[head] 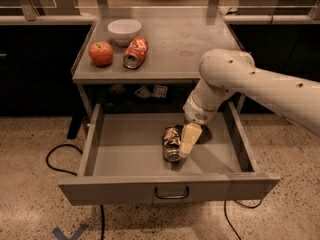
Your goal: Pick orange can from top drawer and place on counter
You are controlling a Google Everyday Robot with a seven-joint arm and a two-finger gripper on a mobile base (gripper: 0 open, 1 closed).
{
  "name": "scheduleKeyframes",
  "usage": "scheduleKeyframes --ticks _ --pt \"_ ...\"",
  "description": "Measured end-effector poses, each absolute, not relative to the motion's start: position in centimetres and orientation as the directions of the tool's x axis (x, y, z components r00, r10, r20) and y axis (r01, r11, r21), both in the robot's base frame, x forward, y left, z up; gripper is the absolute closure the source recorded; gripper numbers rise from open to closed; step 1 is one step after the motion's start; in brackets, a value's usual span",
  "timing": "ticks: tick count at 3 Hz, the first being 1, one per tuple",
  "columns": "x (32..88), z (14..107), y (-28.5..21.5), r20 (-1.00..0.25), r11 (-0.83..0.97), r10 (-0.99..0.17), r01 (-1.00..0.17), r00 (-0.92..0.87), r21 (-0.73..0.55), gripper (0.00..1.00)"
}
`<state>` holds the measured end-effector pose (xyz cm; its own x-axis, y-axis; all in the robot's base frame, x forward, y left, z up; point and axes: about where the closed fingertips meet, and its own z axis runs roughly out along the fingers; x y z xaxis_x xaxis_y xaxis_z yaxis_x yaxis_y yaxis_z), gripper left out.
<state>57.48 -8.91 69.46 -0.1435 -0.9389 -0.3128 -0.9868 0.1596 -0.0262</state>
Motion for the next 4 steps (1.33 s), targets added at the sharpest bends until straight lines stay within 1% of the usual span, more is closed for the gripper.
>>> scheduleKeyframes --ticks 1,3,4 --pt "58.3 64.9 -7.5 -0.306 0.124 -0.943 -0.991 -0.130 0.041 0.00" --pt "57.8 64.0 -7.1 -0.294 0.112 -0.948 -0.992 -0.123 0.052 0.00" --pt "57.0 62.3 -5.9 -0.282 0.074 -0.954 -0.993 -0.099 0.097 0.00"
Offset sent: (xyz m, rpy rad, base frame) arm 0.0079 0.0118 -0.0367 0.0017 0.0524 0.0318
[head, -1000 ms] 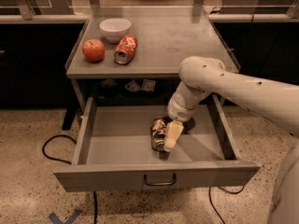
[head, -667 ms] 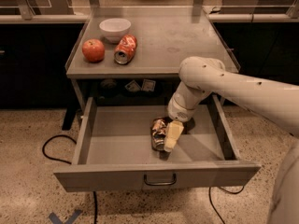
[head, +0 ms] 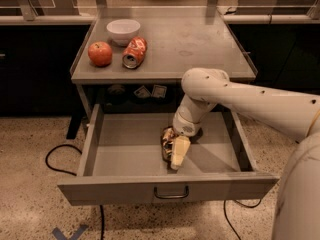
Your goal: Pick orange can from top drawer and place on counter
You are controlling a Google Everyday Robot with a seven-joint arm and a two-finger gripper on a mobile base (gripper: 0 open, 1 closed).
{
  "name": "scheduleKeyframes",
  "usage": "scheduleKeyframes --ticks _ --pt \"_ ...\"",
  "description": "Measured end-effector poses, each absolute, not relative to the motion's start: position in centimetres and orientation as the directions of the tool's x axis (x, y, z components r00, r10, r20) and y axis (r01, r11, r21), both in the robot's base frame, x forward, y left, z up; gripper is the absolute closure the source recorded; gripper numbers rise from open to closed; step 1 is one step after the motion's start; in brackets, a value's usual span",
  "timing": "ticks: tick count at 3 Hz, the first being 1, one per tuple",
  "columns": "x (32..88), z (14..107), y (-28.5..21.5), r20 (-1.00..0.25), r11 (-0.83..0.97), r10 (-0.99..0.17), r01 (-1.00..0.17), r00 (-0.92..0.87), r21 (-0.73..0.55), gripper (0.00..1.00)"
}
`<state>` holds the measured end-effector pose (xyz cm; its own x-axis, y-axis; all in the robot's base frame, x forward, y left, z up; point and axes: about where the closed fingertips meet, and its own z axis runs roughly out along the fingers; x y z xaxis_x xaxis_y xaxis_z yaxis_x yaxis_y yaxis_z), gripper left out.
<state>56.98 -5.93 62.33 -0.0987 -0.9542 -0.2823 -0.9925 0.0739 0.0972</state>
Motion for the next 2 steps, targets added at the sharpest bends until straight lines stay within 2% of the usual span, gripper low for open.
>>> scheduleKeyframes --ticks 2 --pt "56.14 60.99 -4.37 -0.279 0.020 -0.959 -0.991 -0.057 0.135 0.00"
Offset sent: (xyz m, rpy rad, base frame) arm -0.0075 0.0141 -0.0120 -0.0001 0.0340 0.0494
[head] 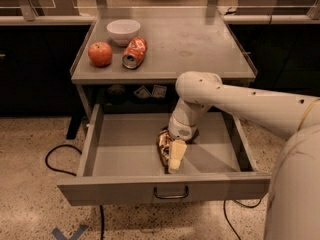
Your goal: Pick orange can from top drawer and place on counter
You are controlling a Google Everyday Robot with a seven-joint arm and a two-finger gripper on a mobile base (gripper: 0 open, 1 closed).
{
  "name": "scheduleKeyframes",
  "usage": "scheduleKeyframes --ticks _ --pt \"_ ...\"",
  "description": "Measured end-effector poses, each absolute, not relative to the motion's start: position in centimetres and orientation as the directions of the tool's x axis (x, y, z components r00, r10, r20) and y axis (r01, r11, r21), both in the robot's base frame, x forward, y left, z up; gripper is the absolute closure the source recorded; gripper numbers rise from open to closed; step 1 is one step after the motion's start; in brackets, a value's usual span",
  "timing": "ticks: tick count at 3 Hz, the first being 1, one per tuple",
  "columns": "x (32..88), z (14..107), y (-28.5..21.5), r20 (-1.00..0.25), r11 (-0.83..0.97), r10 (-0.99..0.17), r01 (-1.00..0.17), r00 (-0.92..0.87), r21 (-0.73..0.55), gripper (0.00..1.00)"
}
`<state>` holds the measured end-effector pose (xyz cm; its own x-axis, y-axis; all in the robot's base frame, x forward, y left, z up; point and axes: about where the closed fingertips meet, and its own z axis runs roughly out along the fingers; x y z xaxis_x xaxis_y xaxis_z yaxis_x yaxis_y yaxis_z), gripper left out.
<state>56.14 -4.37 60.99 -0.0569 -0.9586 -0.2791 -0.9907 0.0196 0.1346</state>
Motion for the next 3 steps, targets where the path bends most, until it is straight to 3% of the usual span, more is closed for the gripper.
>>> scheduleKeyframes --ticks 1,3 --pt "56.14 60.99 -4.37 -0.279 0.020 -0.959 -0.991 -0.057 0.135 0.19" --pt "56.13 60.98 -4.37 -0.279 0.020 -0.959 -0.991 -0.057 0.135 0.65"
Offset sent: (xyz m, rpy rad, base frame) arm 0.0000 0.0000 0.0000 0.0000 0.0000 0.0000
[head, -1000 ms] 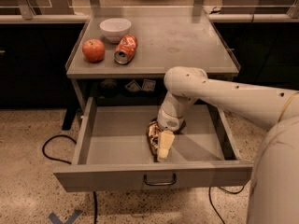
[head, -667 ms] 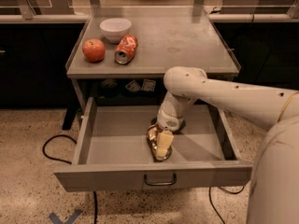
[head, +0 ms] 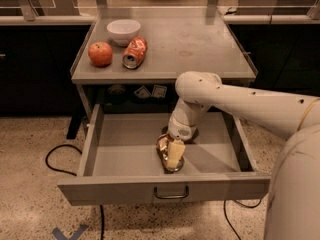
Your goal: Pick orange can from top drawer and place on counter
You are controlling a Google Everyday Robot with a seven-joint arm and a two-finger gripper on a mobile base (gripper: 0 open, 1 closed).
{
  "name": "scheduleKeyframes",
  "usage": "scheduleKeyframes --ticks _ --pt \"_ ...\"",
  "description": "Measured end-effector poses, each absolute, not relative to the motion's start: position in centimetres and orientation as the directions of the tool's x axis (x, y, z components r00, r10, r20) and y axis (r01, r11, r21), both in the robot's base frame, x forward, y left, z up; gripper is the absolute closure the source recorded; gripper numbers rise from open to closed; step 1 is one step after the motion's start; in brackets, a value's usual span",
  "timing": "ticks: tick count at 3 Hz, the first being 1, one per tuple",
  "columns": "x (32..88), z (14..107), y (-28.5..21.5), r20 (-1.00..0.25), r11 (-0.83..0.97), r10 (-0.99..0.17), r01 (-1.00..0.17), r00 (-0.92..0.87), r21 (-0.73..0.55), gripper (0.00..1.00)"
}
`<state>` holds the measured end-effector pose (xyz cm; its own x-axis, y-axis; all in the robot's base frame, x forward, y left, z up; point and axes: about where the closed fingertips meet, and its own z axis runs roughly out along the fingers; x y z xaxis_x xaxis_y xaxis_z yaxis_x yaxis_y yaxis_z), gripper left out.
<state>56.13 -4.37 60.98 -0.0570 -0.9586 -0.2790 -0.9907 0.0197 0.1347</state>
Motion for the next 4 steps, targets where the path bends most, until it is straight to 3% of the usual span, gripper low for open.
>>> scheduleKeyframes --ticks 1,2,3,4 --pt "56.0 63.3 -5.1 -0.253 0.056 -0.965 -0.995 -0.075 0.080 0.89" --pt "55.2 68.6 -6.1 -0.236 0.094 -0.967 -0.996 -0.093 0.010 1.00" --pt "53.5 79.3 -7.2 -0.221 0.081 -0.974 -0.991 -0.056 -0.104 1.00" --pt "53.5 79.3 -7.2 -0.221 0.081 -0.974 -0.991 -0.056 -0.103 1.00"
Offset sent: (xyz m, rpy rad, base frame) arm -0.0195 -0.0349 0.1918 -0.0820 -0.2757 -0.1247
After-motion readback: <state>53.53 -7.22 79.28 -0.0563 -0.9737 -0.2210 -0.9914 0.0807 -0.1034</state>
